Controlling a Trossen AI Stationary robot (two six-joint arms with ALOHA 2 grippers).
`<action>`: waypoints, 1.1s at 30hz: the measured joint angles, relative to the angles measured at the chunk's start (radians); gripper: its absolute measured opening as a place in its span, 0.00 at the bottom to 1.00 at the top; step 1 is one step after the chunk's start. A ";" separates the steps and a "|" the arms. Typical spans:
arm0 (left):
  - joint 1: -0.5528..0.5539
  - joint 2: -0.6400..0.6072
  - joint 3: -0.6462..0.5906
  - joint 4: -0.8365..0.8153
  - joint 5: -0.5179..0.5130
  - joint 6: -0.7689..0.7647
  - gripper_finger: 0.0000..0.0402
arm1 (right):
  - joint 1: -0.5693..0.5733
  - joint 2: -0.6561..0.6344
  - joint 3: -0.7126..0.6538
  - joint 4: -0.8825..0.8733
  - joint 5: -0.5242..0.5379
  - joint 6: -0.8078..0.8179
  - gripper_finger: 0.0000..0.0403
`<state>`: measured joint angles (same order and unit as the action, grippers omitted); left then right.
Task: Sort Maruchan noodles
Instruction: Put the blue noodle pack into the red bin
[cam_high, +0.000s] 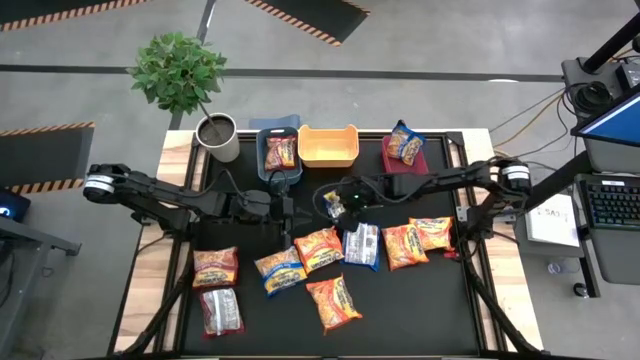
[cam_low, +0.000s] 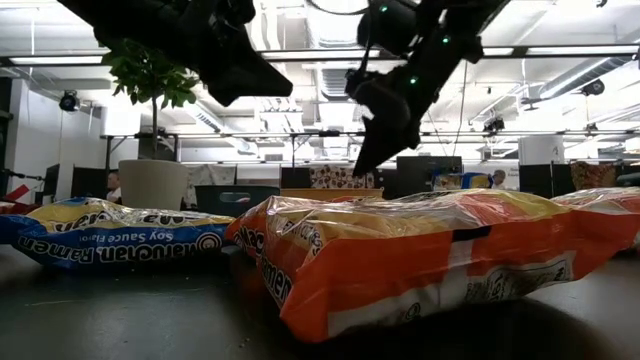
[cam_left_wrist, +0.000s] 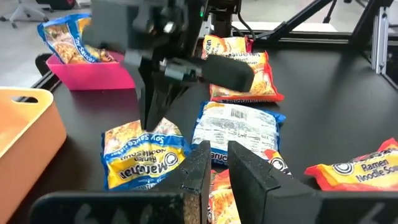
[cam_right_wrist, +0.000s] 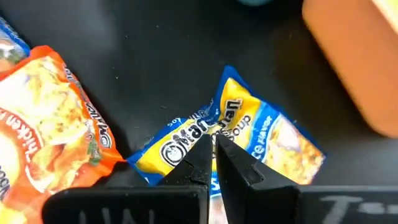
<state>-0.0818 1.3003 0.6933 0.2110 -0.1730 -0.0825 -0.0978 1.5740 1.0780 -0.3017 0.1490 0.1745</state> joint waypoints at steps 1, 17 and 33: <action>-0.001 0.001 0.000 0.002 0.000 -0.010 0.10 | 0.000 -0.018 -0.015 0.026 -0.006 -0.013 0.03; -0.008 0.085 0.001 0.152 0.000 -0.007 0.10 | -0.011 -0.140 -0.211 0.214 -0.079 0.106 0.03; 0.047 0.379 0.001 0.464 0.000 0.066 0.10 | -0.056 -0.155 -0.190 -0.082 -0.077 0.519 0.38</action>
<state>-0.0350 1.6797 0.6941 0.6749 -0.1734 -0.0170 -0.1538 1.4188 0.8883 -0.3834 0.0717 0.6930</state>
